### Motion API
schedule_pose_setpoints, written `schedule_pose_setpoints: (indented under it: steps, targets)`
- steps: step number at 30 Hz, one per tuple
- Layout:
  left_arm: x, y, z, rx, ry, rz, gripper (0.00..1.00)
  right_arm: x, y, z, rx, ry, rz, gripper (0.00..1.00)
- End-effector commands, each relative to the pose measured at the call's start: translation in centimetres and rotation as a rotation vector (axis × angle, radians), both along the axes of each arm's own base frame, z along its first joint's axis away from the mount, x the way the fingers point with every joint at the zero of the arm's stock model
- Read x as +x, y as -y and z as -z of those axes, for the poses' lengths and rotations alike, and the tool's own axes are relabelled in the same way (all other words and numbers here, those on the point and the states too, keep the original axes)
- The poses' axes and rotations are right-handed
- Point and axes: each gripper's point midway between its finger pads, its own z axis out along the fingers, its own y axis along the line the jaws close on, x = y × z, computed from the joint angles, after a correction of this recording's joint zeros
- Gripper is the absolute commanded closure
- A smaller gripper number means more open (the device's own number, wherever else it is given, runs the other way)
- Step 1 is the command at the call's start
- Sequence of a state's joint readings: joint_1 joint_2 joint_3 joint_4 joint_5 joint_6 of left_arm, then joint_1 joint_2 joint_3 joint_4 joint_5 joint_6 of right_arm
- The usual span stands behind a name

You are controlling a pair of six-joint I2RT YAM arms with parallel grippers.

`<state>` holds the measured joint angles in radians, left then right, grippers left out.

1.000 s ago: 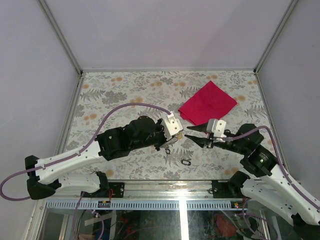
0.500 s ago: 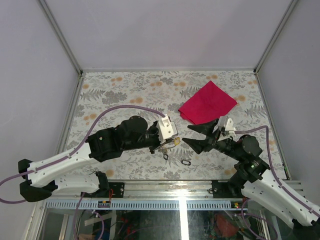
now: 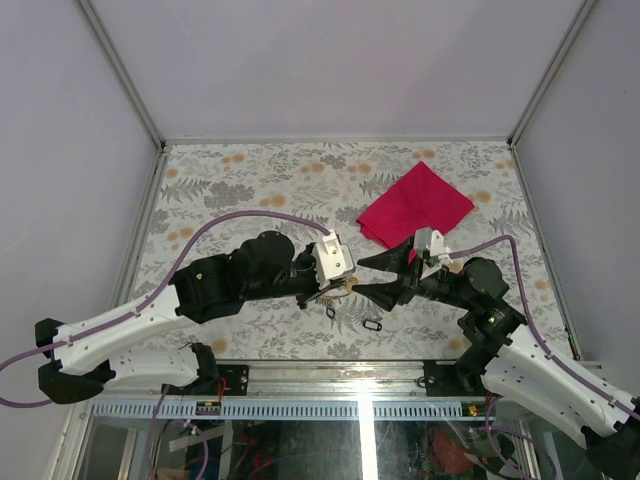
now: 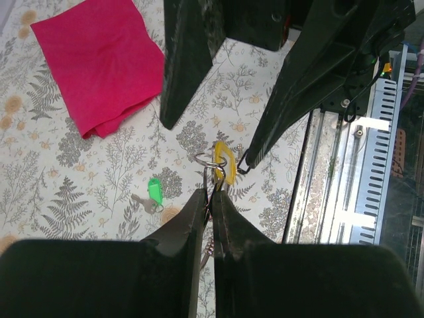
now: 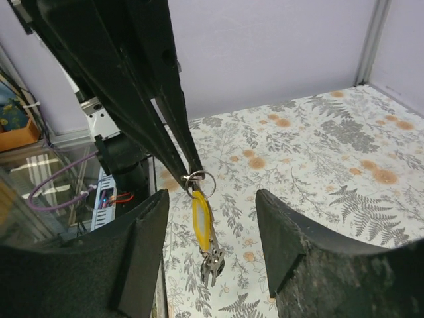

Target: Put the keys on the keyring

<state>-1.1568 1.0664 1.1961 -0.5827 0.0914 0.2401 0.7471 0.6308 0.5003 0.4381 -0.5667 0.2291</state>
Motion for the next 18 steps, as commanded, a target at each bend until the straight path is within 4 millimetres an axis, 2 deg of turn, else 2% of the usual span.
schedule_pose_setpoints:
  steps: [1,6,9,12,16,18]
  targets:
    - [-0.25,0.54,-3.23,-0.088,0.030,0.022,1.00,-1.15,-0.18,-2.60,0.035,0.082,-0.063,0.41]
    - [-0.30,0.63,-3.24,-0.088,0.027,0.025,1.00,-1.27,-0.69,-2.21,0.023,0.077,-0.096,0.52]
    - [-0.27,0.67,-3.16,-0.086,0.027,0.025,1.00,-1.20,-0.89,-2.30,0.024,0.079,-0.103,0.61]
    - [-0.28,0.63,-3.20,-0.087,0.027,0.025,1.00,-1.15,-1.04,-2.41,0.030,0.079,-0.108,0.66]
    - [-0.27,0.61,-3.09,-0.085,0.026,0.023,1.00,-1.14,-1.10,-2.63,0.040,0.081,-0.110,0.66]
    - [-0.29,0.60,-3.05,-0.085,0.027,0.025,1.00,-1.15,-1.11,-2.72,0.044,0.083,-0.111,0.60]
